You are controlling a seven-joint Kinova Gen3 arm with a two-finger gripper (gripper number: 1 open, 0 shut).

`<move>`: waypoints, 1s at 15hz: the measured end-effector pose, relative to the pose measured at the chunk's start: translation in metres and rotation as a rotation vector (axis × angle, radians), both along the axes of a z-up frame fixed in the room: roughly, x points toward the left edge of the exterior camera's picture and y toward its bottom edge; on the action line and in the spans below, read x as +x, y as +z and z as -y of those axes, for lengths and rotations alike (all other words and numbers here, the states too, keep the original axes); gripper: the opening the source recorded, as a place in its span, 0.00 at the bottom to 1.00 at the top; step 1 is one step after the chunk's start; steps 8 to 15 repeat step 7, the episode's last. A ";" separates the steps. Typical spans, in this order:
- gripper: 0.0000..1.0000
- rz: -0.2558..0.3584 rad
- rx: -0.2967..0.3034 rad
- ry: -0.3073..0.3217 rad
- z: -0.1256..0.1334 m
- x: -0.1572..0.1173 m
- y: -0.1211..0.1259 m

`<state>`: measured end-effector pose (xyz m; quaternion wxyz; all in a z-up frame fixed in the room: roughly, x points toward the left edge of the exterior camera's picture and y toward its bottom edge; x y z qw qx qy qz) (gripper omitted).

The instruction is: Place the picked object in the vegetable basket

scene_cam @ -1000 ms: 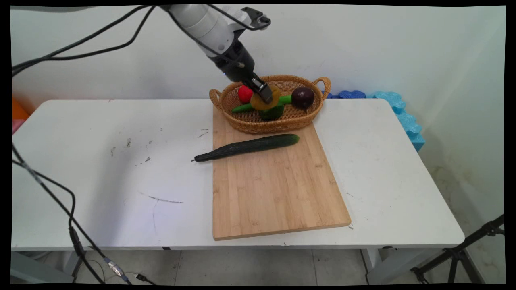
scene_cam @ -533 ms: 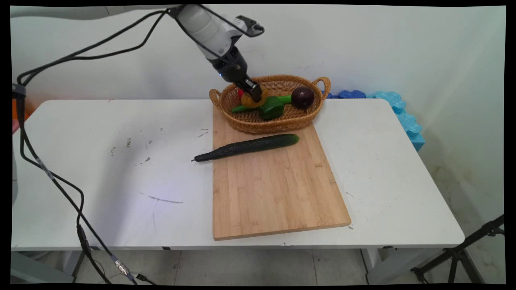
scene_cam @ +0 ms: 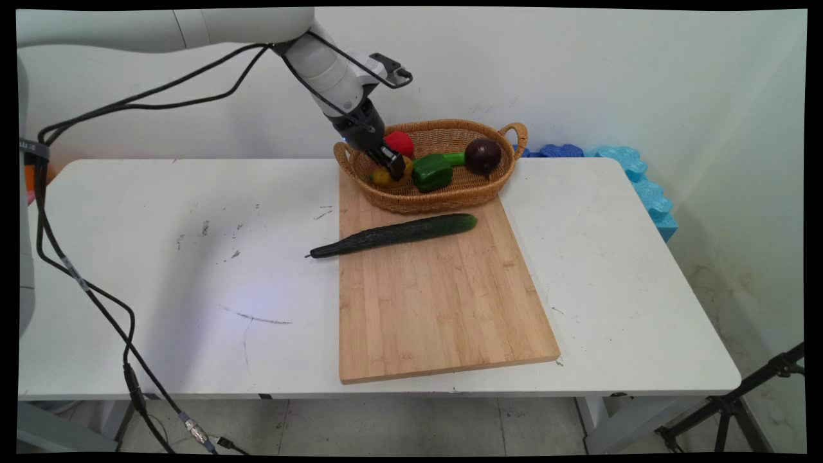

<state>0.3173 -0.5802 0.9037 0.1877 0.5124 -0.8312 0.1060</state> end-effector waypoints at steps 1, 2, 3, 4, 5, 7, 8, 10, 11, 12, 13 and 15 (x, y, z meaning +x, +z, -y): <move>0.00 0.002 -0.001 0.001 0.001 0.001 -0.003; 0.00 0.004 -0.002 0.001 0.002 0.001 -0.006; 1.00 0.006 -0.004 0.001 0.002 0.002 -0.008; 1.00 0.007 -0.006 0.000 0.003 0.002 -0.010; 1.00 0.007 -0.009 -0.001 0.003 0.002 -0.011; 1.00 -0.002 -0.017 -0.004 0.004 0.000 -0.010; 1.00 -0.002 -0.017 -0.004 0.004 0.000 -0.010; 1.00 -0.002 -0.017 -0.004 0.004 0.000 -0.010; 1.00 -0.002 -0.017 -0.004 0.004 0.000 -0.010; 1.00 -0.002 -0.017 -0.004 0.004 0.000 -0.010; 1.00 -0.002 -0.017 -0.004 0.004 0.000 -0.010; 1.00 -0.002 -0.017 -0.004 0.004 0.000 -0.010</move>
